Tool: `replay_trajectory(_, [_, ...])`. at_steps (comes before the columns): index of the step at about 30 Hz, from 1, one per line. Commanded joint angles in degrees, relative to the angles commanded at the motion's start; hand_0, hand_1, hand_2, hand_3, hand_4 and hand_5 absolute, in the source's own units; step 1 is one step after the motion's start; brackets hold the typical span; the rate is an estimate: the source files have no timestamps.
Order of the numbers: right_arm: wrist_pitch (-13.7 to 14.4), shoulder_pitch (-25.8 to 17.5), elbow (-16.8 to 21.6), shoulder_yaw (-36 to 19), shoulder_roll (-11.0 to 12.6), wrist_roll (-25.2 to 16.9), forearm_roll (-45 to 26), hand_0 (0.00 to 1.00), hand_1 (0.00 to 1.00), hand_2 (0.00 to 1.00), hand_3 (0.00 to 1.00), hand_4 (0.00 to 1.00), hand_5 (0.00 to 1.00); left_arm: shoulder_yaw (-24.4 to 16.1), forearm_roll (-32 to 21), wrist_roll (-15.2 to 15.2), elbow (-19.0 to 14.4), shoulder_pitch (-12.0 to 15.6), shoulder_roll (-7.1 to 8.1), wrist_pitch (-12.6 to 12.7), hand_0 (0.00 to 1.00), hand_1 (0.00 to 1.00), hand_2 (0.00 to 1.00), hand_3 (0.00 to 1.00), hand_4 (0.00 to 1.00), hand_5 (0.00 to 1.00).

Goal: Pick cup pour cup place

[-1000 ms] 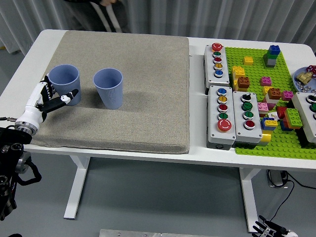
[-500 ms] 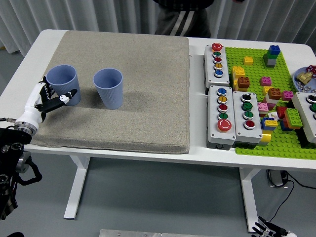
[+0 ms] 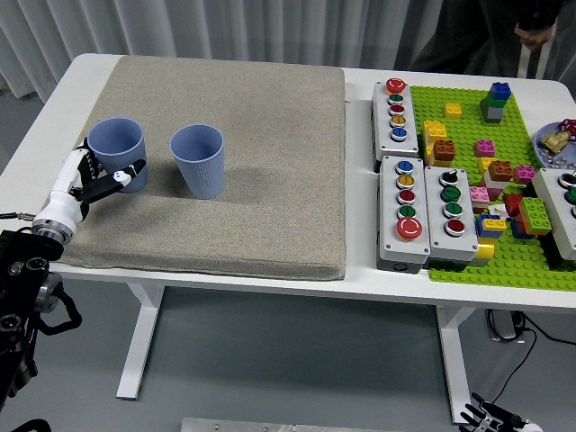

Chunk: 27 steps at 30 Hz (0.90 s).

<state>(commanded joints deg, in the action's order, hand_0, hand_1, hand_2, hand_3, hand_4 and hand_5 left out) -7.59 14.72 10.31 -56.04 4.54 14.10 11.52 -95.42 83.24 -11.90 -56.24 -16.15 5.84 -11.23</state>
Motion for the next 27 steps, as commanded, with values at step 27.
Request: replay_trajectory(27, [-0.2,0.1,0.0,-0.3,0.0,0.1,0.1,0.765,0.695,0.73,0.615,0.233,0.152,-0.3,1.0,0.5,0.6,-0.6,-0.56,0.8,0.844,0.827,0.997,0.998,0.853,0.213])
